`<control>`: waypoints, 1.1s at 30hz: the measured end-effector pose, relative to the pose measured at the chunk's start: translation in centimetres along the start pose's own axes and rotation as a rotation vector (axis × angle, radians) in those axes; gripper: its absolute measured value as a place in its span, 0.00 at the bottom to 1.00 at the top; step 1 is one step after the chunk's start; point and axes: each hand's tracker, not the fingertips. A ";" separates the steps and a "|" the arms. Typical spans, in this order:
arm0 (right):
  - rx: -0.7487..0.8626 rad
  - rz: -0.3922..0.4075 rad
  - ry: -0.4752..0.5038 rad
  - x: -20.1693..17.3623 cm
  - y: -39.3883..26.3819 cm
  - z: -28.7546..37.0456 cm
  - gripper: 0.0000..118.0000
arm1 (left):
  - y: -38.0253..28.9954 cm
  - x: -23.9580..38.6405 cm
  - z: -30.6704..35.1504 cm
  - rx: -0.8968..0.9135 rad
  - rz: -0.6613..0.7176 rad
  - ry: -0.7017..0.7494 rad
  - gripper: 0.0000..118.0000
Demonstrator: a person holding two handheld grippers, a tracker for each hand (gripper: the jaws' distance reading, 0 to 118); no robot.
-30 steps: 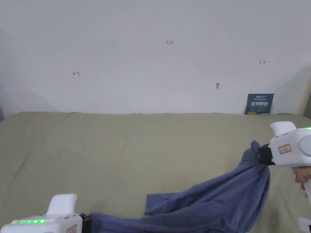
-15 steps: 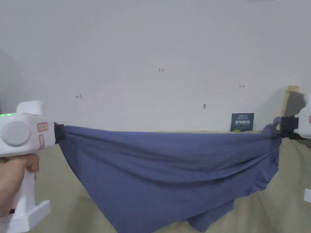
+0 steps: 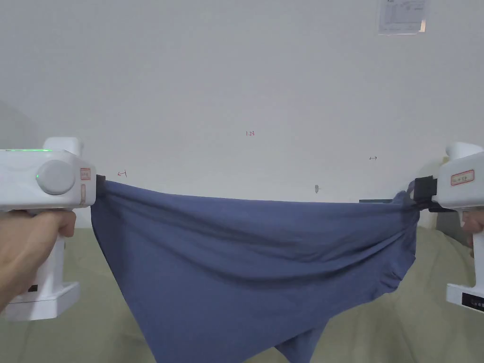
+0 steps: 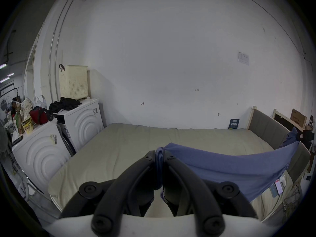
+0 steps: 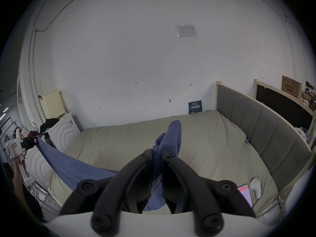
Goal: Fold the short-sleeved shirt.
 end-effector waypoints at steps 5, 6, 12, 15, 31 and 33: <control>-0.019 0.023 -0.025 -0.7 2.0 -4.9 0.10 | 1.7 1.0 -4.2 -0.005 -0.018 0.031 0.04; -0.020 0.027 -0.031 -0.7 2.4 -6.0 0.10 | 2.0 1.2 -5.3 -0.004 -0.009 0.033 0.04; -0.034 0.055 -0.069 -1.1 4.8 -12.7 0.10 | 3.0 2.9 -12.1 -0.022 -0.021 0.063 0.04; -0.038 0.074 -0.105 -1.2 5.8 -15.9 0.10 | 3.3 4.2 -15.6 -0.023 -0.053 0.100 0.04; -0.150 0.058 -0.169 2.1 -0.9 -27.7 0.10 | -5.0 7.3 -27.5 -0.153 -0.035 0.075 0.04; -0.199 0.065 -0.178 2.9 -3.5 -28.8 0.10 | -8.0 7.3 -28.1 -0.216 -0.034 0.055 0.04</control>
